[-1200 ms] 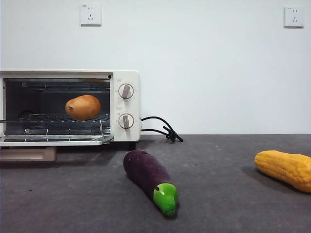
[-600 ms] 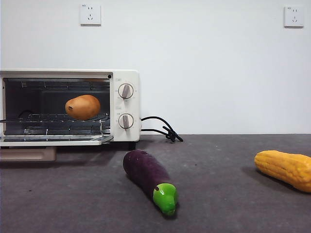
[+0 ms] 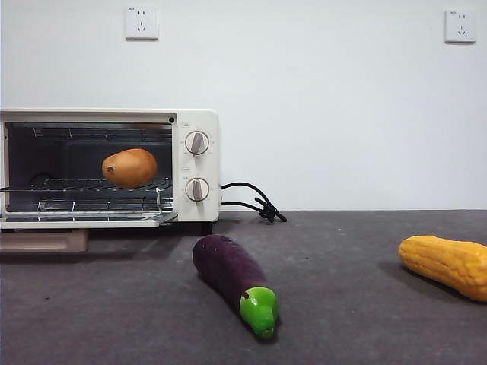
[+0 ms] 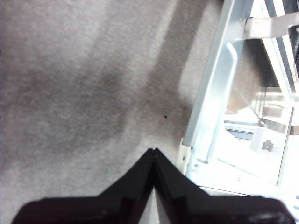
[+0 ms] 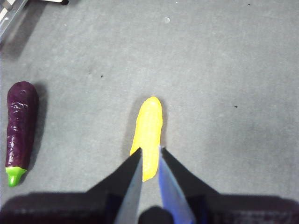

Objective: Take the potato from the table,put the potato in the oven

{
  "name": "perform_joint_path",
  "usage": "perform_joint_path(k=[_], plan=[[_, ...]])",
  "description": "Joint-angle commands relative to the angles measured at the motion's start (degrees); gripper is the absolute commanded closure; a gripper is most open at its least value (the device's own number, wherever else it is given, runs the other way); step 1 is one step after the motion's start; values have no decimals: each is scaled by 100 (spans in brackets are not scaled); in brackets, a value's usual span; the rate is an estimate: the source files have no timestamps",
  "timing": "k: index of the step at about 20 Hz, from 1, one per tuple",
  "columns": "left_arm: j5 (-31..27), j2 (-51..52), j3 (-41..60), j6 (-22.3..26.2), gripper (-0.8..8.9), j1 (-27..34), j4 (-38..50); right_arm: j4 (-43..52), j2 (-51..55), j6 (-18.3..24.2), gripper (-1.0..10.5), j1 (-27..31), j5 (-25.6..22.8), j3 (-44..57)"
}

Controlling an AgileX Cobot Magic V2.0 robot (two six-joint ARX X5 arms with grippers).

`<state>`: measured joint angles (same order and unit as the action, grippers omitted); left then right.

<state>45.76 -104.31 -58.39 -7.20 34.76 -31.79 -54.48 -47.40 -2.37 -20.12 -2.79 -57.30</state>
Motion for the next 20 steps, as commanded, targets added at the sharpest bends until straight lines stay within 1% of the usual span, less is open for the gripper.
perform_joint_path(k=[1,3,5,8,10,12,13,18,20], plan=[[286,-70,24,-61,823,24,31,35,2,-68,884,-7,109,37],[568,-70,24,-157,823,24,94,70,2,-66,884,-7,201,37],[901,-70,24,-352,822,24,208,103,2,-66,884,-7,358,37],[1335,-68,20,-597,822,24,455,157,2,-68,884,-7,439,37],[1473,-68,11,-688,822,17,599,170,4,-105,884,-9,551,35],[1499,-68,9,-925,822,17,798,177,2,-149,884,-9,699,37],[1600,-68,9,-999,822,17,901,188,2,-164,884,-9,750,35],[2028,-68,-2,-1700,822,-17,1526,393,2,-223,884,-9,782,35],[2070,-68,-85,-1805,822,-35,1563,413,2,-273,884,-9,798,35]])
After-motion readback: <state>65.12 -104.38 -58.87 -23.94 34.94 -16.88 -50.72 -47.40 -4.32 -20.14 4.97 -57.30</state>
